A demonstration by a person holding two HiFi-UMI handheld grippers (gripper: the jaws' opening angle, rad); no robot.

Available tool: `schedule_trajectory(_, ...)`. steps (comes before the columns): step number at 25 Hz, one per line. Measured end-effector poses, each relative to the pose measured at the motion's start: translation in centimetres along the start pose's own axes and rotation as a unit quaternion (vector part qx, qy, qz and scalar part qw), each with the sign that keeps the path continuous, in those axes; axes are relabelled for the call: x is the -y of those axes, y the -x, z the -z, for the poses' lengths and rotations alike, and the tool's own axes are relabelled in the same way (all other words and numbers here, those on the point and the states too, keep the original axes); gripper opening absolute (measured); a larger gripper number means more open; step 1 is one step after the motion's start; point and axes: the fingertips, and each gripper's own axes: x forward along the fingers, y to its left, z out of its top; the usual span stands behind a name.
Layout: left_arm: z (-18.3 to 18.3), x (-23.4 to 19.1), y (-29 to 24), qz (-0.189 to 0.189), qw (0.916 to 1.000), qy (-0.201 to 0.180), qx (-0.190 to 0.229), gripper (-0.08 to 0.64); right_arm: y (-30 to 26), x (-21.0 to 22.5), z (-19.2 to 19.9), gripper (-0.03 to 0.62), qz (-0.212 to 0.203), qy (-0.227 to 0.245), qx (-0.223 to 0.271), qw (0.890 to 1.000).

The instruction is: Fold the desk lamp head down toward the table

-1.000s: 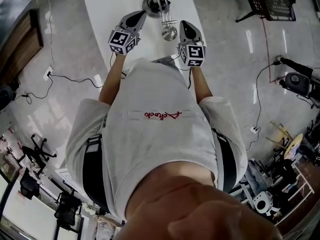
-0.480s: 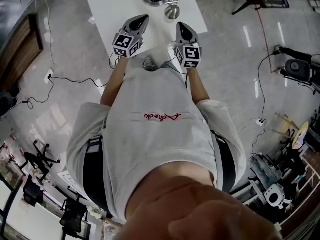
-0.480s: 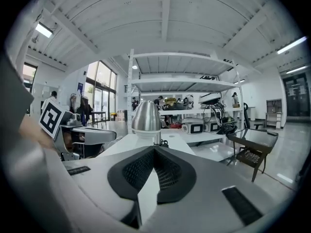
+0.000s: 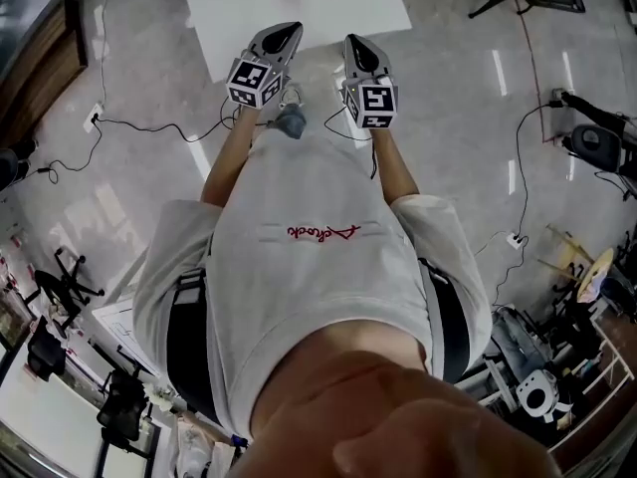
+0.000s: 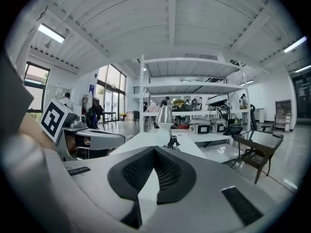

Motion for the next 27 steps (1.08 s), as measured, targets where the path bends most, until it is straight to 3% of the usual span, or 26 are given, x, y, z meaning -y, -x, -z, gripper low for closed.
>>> schedule_trajectory(11,1.7,8.8,5.4,0.011,0.9998,-0.014,0.004,0.027,8.3,-4.3,1.4,0.009,-0.011,-0.006,0.014,1.0)
schedule_trajectory(27,2.0,12.7,8.5,0.017,0.9992,-0.033,0.014,0.026,12.6,-6.9,0.9,0.009,-0.015,0.002,0.036,0.999)
